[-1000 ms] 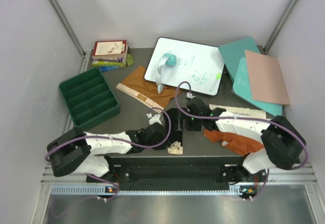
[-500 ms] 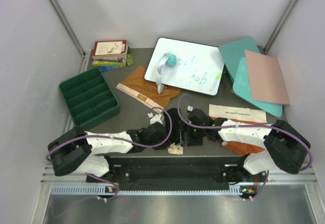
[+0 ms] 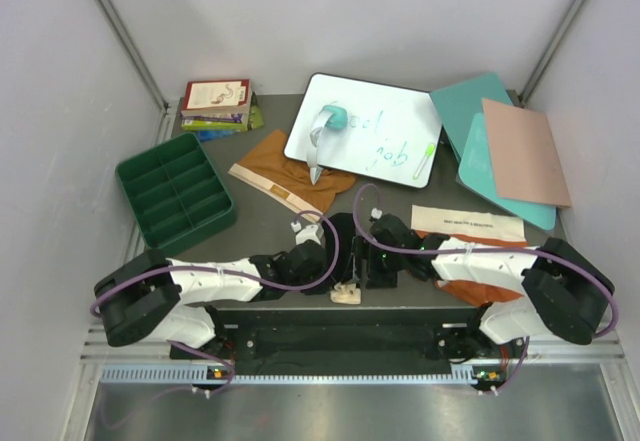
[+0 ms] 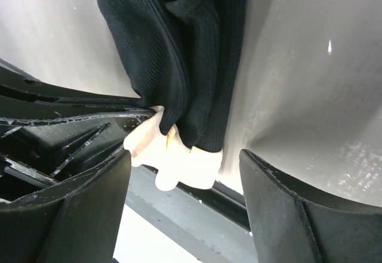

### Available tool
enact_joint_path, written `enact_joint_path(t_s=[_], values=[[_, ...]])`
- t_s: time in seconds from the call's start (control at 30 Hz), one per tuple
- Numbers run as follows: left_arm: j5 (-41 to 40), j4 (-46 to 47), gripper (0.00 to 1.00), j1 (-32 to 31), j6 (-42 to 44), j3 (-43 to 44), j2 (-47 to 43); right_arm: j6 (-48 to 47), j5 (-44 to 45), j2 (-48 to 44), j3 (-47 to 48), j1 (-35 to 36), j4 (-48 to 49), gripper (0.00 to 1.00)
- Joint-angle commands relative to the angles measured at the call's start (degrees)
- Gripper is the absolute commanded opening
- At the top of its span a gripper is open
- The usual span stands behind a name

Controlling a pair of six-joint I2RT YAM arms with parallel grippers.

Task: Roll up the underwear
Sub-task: Roll the underwear to the center of the board.

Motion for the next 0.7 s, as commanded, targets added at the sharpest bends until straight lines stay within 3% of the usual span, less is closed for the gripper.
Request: enact_joint_path(t_s=[0.0, 0.27, 0.33, 0.43, 0.47, 0.67], values=[[0.8, -6.0, 0.00, -0.8, 1.6, -0.3, 2.4, 2.3, -1.3, -0.5, -1.7, 0.7, 3.9, 0.73], [0.7, -6.2, 0.00, -1.1, 1.7, 0.2, 2.4, 3.1, -2.2, 1.3, -2.3, 1.7, 5.3, 0.72], [0.6, -6.2, 0.00, -1.1, 1.7, 0.2, 2.4, 3.2, -2.2, 1.7, -2.2, 1.9, 5.6, 0.65], [0.4, -6.5, 0.00, -1.1, 1.8, 0.3, 2.0, 3.1, -2.1, 2.7, -2.5, 1.9, 5.7, 0.43], [0.4, -6.6, 0.00, -1.1, 1.8, 0.4, 1.7, 3.2, -2.1, 2.7, -2.6, 1.9, 5.8, 0.32], [-0.9, -9.0, 0.02, -1.1, 0.1, 0.3, -1.8, 3.0, -1.3, 3.7, -3.8, 1.9, 5.5, 0.00]])
